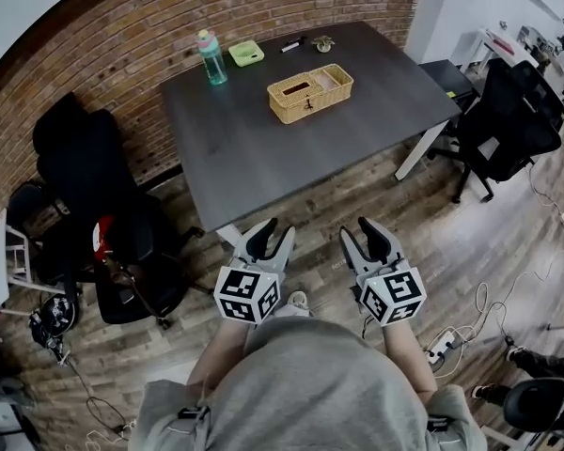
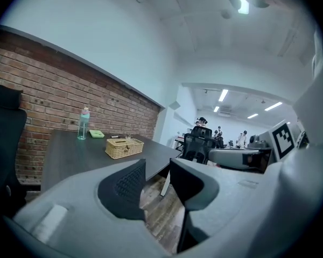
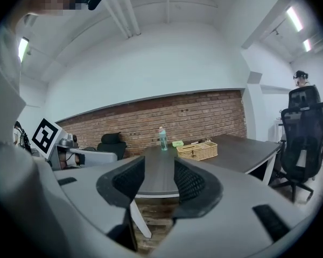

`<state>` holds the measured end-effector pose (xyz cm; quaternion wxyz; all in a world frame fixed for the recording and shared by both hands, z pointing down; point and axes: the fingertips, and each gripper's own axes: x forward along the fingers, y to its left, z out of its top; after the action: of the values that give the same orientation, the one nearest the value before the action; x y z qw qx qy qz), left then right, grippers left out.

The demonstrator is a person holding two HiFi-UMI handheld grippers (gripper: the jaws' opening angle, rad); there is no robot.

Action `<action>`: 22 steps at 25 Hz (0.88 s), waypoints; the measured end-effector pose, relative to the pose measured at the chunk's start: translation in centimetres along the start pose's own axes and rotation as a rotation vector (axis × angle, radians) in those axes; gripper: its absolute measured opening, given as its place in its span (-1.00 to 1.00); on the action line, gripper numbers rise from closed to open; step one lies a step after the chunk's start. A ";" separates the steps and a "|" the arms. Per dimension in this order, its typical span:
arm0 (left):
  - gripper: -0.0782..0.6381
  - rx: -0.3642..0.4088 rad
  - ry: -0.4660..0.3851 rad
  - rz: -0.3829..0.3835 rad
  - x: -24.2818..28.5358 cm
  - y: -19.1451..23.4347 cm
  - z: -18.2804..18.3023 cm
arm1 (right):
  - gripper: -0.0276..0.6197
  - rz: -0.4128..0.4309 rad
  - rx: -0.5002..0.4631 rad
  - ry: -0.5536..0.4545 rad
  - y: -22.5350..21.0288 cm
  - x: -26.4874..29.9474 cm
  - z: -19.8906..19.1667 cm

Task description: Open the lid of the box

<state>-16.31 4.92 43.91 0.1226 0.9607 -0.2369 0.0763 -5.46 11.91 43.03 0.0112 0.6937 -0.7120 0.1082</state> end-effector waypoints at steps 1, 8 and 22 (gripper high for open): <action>-0.40 0.001 0.001 0.000 0.7 0.5 0.3 | -0.40 0.001 0.001 0.000 -0.3 0.9 0.2; -0.40 0.005 0.009 -0.006 4.9 3.9 1.9 | -0.39 0.002 0.011 -0.004 -2.5 6.0 1.3; -0.40 -0.021 0.014 -0.009 10.1 8.1 3.3 | -0.39 0.001 0.032 0.002 -5.4 11.9 2.0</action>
<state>-11.04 -7.27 44.44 0.1345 0.9599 -0.2325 0.0801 -0.29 -0.26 43.76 0.0005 0.6934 -0.7104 0.1204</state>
